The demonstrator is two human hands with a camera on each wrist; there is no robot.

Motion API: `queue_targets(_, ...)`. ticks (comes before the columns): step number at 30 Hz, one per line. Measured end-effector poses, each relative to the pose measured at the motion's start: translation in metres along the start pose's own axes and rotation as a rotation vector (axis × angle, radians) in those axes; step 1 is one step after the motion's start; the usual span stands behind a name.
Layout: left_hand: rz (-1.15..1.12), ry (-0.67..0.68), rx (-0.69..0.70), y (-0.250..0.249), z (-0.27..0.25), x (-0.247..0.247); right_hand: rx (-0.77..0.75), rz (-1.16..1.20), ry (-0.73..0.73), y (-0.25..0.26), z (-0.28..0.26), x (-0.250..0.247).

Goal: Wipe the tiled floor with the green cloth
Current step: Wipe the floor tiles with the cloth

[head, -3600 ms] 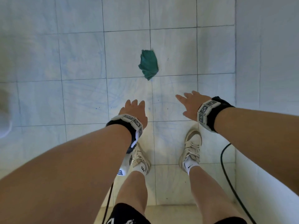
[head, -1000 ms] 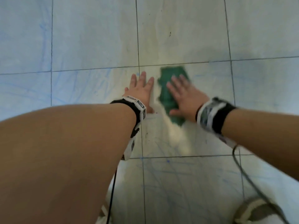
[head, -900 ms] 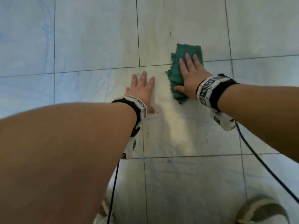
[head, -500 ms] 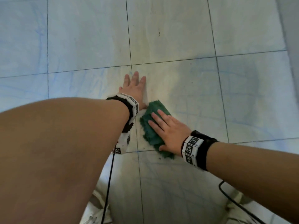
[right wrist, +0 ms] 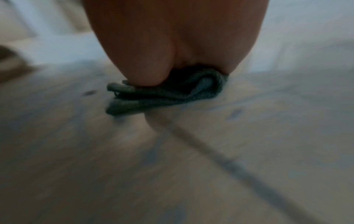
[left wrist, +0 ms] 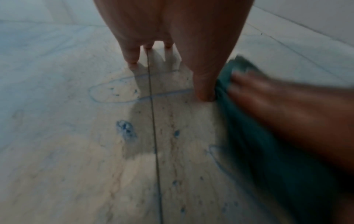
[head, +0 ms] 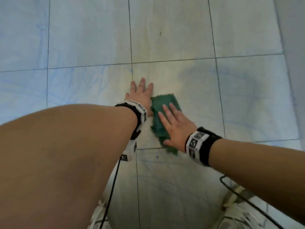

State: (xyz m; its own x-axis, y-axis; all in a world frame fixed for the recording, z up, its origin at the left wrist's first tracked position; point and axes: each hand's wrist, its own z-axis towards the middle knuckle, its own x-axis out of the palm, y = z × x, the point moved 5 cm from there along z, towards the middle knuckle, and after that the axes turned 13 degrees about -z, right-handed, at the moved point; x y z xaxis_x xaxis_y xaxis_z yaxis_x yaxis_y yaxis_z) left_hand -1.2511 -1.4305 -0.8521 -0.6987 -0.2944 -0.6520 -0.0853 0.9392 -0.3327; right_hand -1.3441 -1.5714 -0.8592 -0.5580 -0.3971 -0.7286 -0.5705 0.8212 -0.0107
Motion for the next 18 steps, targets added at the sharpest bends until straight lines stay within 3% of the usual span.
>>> queue_targets(2, 0.004, -0.003, -0.006, 0.001, 0.002, 0.002, -0.082, -0.018, 0.014, 0.033, -0.020, 0.019)
queue_targets(5, 0.017, -0.011, -0.002, 0.006, 0.002, 0.004, -0.069, -0.050, -0.068, 0.004, -0.017, 0.025)
queue_targets(10, 0.039, -0.017, -0.001, 0.003, 0.001, 0.001, 0.501, 0.103, 0.043, -0.135, -0.018, 0.017)
queue_targets(13, 0.068, -0.029, 0.005, -0.002, 0.003, -0.002, 0.654, 0.207, 0.074, -0.147, -0.016, 0.017)
queue_targets(15, 0.083, -0.027, 0.040, -0.013, 0.004, -0.002, 0.582, 0.197, 0.070, -0.116, -0.013, 0.013)
queue_targets(18, 0.084, 0.010, 0.068, -0.030, 0.006, 0.004, 0.315, 0.111, 0.048, -0.045, -0.015, 0.013)
